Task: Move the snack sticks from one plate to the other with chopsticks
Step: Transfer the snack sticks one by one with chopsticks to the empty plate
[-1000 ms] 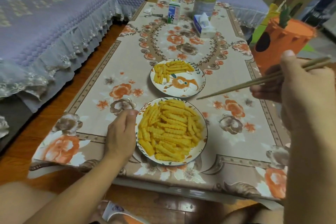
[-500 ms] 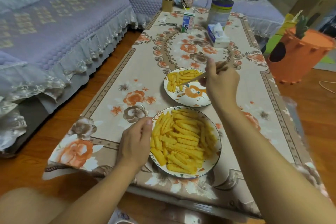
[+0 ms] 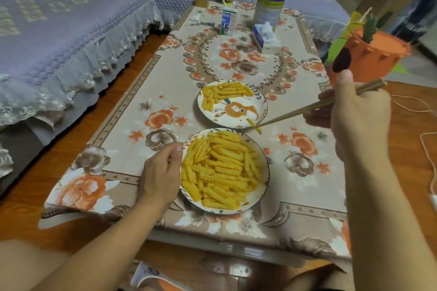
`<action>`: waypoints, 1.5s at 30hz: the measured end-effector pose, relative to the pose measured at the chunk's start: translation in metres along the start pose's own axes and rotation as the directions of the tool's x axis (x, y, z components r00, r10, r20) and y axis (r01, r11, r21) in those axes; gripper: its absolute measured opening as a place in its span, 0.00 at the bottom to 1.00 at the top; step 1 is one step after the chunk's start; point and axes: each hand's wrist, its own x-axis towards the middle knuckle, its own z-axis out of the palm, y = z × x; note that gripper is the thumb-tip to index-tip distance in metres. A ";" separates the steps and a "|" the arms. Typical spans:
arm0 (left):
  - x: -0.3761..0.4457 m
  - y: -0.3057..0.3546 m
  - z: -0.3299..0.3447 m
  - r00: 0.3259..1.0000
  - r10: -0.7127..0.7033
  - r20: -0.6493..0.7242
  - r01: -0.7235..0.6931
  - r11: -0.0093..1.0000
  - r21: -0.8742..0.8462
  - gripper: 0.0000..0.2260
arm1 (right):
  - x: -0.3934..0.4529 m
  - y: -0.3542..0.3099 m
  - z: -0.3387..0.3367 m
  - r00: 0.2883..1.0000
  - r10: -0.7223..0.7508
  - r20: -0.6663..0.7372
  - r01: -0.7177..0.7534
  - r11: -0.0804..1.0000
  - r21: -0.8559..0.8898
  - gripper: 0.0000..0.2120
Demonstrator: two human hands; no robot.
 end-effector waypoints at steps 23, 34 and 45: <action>0.016 -0.015 -0.010 0.981 0.149 0.127 -0.159 0.984 0.076 0.27 | 0.008 0.012 0.046 0.988 -0.049 0.148 0.037 0.996 0.087 0.18; 0.021 -0.021 -0.011 0.985 0.140 0.100 -0.142 0.990 0.019 0.24 | 0.018 0.028 0.145 0.966 -0.144 0.213 0.162 0.985 -0.066 0.28; 0.022 -0.019 -0.012 0.980 0.155 0.126 -0.164 0.984 0.065 0.26 | 0.009 -0.012 0.045 0.984 0.011 0.176 -0.006 1.000 -0.030 0.23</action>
